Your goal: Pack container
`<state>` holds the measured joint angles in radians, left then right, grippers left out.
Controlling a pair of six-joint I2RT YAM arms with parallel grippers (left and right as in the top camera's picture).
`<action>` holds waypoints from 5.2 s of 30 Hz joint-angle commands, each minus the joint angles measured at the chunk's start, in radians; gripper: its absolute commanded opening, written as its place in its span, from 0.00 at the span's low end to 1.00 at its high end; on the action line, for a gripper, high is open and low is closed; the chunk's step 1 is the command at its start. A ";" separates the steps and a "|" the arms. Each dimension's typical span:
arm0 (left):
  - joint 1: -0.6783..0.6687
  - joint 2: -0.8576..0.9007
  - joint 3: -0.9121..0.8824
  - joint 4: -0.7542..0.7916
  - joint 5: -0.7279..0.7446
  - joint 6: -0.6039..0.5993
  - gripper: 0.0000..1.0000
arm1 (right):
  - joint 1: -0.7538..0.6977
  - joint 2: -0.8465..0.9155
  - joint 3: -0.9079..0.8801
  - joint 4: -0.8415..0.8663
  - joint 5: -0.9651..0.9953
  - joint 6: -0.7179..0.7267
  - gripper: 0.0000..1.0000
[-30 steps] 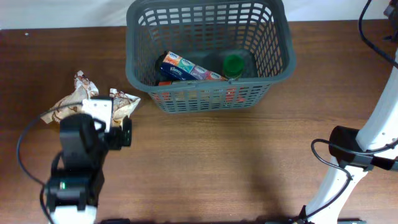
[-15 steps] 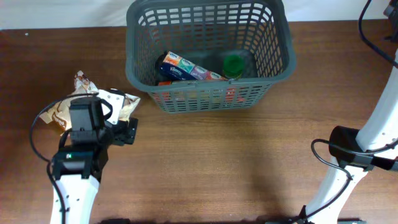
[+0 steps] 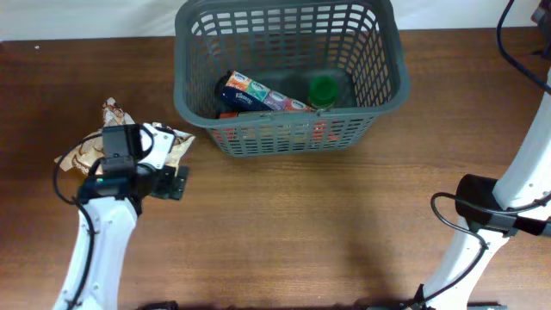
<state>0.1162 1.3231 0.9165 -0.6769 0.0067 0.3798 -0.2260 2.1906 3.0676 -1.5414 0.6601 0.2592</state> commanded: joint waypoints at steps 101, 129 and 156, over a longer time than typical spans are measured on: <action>0.071 0.180 0.797 -0.012 0.034 0.006 0.02 | -0.003 -0.024 0.005 0.001 -0.002 0.012 0.99; -0.355 0.449 0.928 0.178 0.539 0.172 0.02 | -0.003 -0.024 0.005 0.001 -0.002 0.012 0.99; -0.375 0.576 0.960 0.160 0.463 0.103 0.99 | -0.003 -0.024 0.005 0.001 -0.002 0.012 0.99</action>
<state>-0.2684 1.9347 1.8336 -0.5144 0.5083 0.5159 -0.2260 2.1906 3.0676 -1.5410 0.6601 0.2596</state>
